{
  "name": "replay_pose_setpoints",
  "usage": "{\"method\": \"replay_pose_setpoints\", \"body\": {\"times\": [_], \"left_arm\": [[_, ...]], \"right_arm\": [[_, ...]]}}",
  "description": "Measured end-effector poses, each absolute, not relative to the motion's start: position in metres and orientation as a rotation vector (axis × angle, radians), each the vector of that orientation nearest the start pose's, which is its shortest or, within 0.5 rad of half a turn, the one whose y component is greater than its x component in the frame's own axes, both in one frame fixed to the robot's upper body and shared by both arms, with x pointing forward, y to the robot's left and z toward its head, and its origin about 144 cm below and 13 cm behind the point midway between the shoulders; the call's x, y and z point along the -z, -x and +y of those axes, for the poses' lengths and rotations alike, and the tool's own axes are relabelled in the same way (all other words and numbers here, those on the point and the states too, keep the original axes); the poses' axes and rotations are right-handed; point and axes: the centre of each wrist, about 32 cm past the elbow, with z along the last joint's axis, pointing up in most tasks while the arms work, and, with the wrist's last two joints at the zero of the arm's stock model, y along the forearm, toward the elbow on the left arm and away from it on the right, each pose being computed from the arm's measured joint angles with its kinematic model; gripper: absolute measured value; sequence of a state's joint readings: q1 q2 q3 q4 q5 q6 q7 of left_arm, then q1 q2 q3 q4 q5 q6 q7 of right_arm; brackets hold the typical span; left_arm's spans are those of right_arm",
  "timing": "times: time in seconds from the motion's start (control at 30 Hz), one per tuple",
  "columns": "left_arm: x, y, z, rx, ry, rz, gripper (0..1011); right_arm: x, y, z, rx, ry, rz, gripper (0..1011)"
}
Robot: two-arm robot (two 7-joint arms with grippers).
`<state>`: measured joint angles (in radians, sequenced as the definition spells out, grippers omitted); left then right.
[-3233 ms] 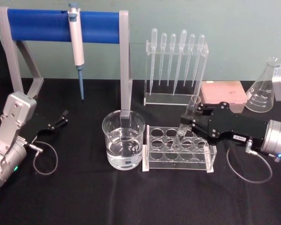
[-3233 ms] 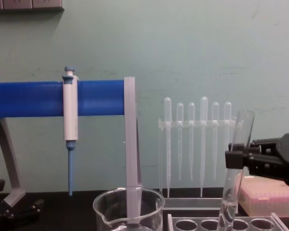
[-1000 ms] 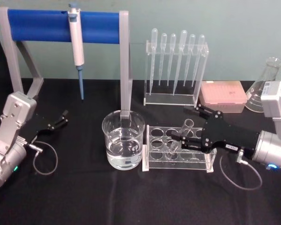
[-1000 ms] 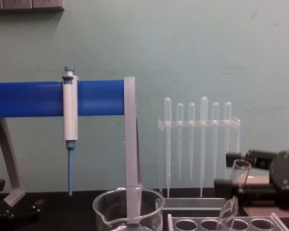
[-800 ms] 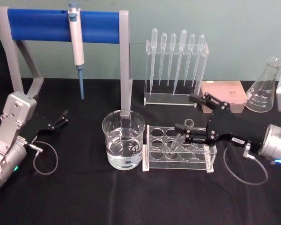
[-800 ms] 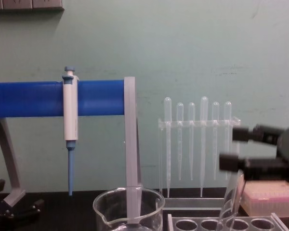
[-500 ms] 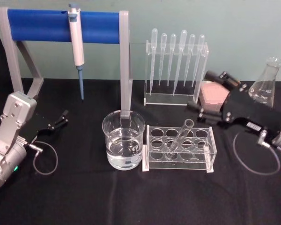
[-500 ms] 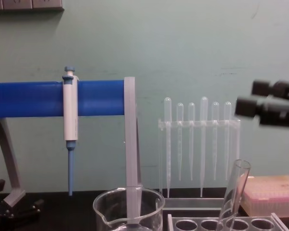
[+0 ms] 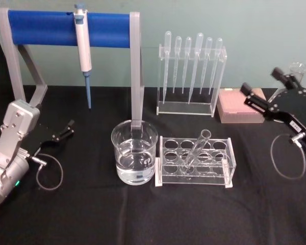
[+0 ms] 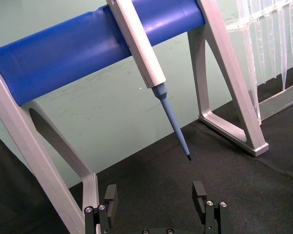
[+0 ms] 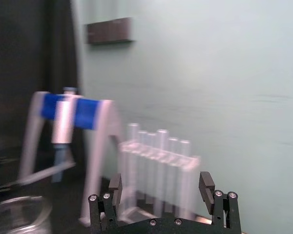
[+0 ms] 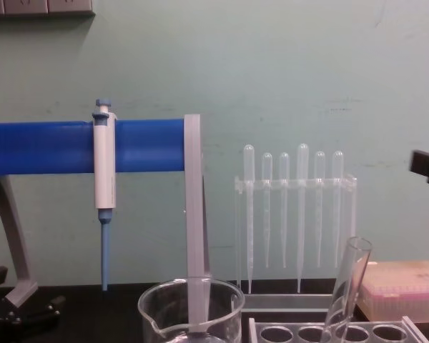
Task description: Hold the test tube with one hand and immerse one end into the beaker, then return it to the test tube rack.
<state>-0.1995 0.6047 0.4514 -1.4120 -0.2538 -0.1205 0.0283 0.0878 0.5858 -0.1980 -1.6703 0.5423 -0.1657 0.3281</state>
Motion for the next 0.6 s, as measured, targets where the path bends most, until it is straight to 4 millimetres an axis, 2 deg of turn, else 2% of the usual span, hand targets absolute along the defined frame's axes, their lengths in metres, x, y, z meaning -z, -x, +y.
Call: {"method": "replay_pose_setpoints", "body": {"times": [0.17, 0.3, 0.6], "left_arm": [[-1.140, -0.489, 0.310, -1.248, -0.304, -0.285, 1000], [-1.140, -0.489, 0.310, -1.248, -0.304, -0.285, 1000], [-1.140, -0.489, 0.310, -1.248, -0.304, -0.285, 1000]], "right_arm": [[-1.191, -0.472, -0.321, 1.181, -0.139, -0.256, 1002], [-1.181, -0.473, -0.319, 1.243, -0.148, -0.272, 1002], [-1.173, -0.475, -0.318, 1.259, -0.157, -0.264, 1002]]}}
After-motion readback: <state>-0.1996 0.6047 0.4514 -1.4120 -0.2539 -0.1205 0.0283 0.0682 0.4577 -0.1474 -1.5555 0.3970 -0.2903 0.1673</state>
